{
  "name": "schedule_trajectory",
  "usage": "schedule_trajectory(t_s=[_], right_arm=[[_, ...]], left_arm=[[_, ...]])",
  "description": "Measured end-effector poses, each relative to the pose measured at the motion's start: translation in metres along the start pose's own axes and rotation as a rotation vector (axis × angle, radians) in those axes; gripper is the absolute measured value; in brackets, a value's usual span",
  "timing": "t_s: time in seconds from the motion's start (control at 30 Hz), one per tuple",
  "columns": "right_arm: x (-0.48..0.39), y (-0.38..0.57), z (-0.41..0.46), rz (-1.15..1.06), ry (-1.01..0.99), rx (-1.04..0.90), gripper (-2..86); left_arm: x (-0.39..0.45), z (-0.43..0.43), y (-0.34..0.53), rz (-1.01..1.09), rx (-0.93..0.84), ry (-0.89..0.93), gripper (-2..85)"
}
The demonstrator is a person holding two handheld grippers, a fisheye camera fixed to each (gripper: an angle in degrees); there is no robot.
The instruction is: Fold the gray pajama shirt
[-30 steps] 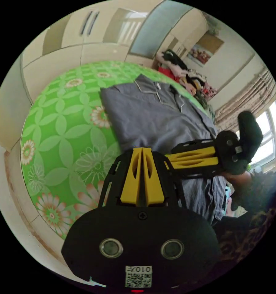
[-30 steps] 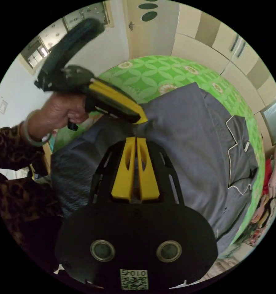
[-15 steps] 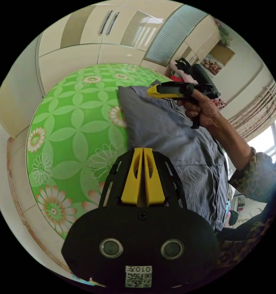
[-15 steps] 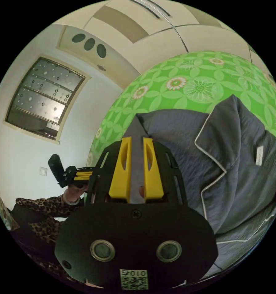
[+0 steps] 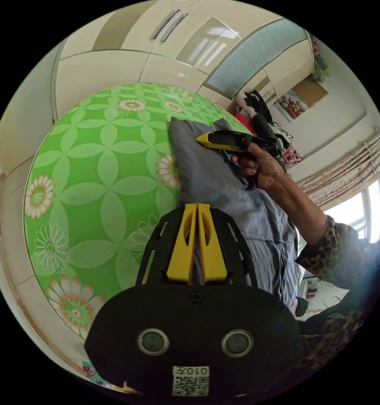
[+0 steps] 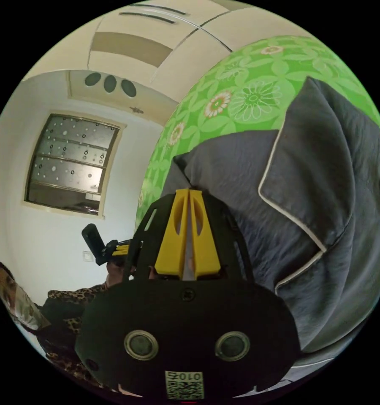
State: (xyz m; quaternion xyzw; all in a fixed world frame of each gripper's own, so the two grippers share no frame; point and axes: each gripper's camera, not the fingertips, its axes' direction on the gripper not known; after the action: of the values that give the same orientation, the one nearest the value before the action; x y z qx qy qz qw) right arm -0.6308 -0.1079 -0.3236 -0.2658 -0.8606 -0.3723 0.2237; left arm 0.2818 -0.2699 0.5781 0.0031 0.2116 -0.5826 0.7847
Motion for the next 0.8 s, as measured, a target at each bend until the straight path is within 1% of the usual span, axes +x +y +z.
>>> schedule_trajectory(t_s=[0.07,0.13,0.2,0.33,0.4,0.43,0.47,0.5,0.57,0.6,0.63,0.67,0.7,0.77,0.8], right_arm=[[-0.003,0.014,-0.031,-0.047,-0.104,0.054,2.4],[-0.006,0.031,-0.053,-0.075,-0.118,0.065,2.5],[-0.009,0.055,-0.078,-0.093,-0.127,0.068,2.5],[-0.026,0.154,-0.162,-0.188,-0.097,0.151,2.7],[-0.022,0.211,-0.209,-0.167,-0.072,0.230,2.9],[-0.010,0.253,-0.245,-0.113,-0.063,0.316,3.2],[0.008,0.299,-0.282,-0.040,-0.088,0.427,3.7],[0.018,0.322,-0.301,-0.004,-0.114,0.484,4.1],[0.059,0.417,-0.370,0.144,-0.182,0.695,5.4],[0.069,0.442,-0.385,0.203,-0.181,0.755,5.8],[0.084,0.491,-0.411,0.299,-0.194,0.887,6.6],[0.096,0.536,-0.432,0.345,-0.227,1.000,7.0],[0.103,0.555,-0.440,0.375,-0.242,1.043,7.2],[0.126,0.626,-0.462,0.513,-0.268,1.212,8.4],[0.132,0.639,-0.465,0.532,-0.277,1.239,8.8]], left_arm=[[-0.001,-0.018,0.008,-0.019,0.052,-0.009,-0.3],[-0.002,-0.035,0.020,-0.036,0.094,-0.007,-0.3],[0.000,-0.047,0.031,-0.021,0.105,0.059,-0.3],[0.022,-0.065,0.038,0.094,0.151,0.174,-0.2],[0.045,-0.059,0.035,0.161,0.126,0.224,-0.2],[0.052,-0.055,0.035,0.182,0.114,0.231,-0.2],[0.065,-0.043,0.033,0.215,0.079,0.249,-0.1],[0.076,-0.029,0.031,0.222,0.044,0.276,-0.1],[0.094,-0.008,0.026,0.231,-0.005,0.344,0.0],[0.110,0.005,0.019,0.251,-0.036,0.384,0.1],[0.120,0.010,0.015,0.269,-0.050,0.394,0.2],[0.143,0.021,0.006,0.321,-0.079,0.391,0.3],[0.167,0.033,-0.004,0.372,-0.114,0.375,0.4],[0.205,0.049,-0.017,0.442,-0.150,0.354,0.4],[0.228,0.059,-0.024,0.486,-0.159,0.344,0.4]])
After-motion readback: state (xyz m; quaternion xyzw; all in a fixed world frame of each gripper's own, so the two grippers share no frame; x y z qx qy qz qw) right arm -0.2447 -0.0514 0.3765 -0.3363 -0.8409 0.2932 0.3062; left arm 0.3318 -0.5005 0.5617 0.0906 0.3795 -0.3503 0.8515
